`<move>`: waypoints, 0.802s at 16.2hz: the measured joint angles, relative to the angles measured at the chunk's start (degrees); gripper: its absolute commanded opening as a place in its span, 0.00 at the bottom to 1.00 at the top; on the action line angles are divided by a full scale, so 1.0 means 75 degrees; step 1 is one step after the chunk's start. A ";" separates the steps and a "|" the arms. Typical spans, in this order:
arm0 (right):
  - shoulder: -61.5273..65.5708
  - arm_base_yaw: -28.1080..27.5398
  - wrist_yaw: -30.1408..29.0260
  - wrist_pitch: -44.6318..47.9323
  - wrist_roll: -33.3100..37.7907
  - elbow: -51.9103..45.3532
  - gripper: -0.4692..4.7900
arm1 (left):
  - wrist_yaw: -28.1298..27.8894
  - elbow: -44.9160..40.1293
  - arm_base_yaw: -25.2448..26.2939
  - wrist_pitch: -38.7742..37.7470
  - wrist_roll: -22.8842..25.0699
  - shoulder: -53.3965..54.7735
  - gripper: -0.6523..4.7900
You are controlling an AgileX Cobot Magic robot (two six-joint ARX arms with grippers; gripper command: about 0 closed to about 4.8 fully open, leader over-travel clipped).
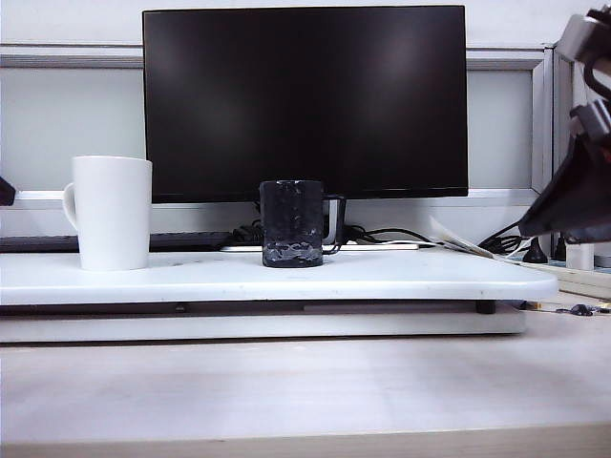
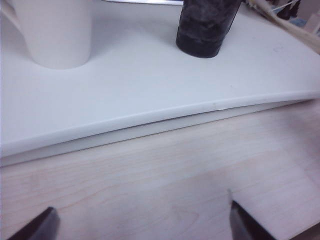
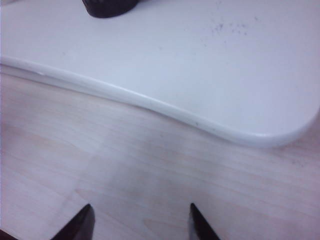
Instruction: Carefully pick up the black cup and pour some water from the black cup into the white cup.
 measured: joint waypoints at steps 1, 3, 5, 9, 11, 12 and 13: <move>0.0000 0.0000 0.0000 0.0009 0.0000 -0.0003 0.55 | 0.0000 0.0000 0.0000 -0.0003 0.0000 0.0000 1.00; 0.0000 0.0000 0.0000 0.0012 0.0000 0.0000 0.55 | 0.0000 0.0000 0.0000 -0.0003 0.0000 0.0000 1.00; 0.0000 0.0000 0.0000 0.0009 0.0000 -0.0003 0.55 | 0.0000 0.0000 0.0000 -0.0003 0.0003 0.0000 1.00; -0.1378 0.0192 -0.0009 -0.0621 0.0003 0.0012 0.55 | 0.0000 0.0000 0.0009 -0.0052 0.0000 -0.0134 1.00; -0.2057 0.0044 -0.0035 -0.0927 0.0000 -0.0012 0.55 | 0.0111 -0.0052 0.0274 -0.0163 0.0003 -0.0493 1.00; -0.2524 -0.0067 -0.0090 -0.1148 0.0000 -0.0029 0.55 | 0.0245 -0.0070 0.0583 -0.0204 0.0006 -0.0731 1.00; -0.2911 -0.0227 -0.0134 -0.1186 0.0003 -0.0026 0.55 | 0.0373 -0.0093 0.0898 -0.0227 0.0006 -0.0953 1.00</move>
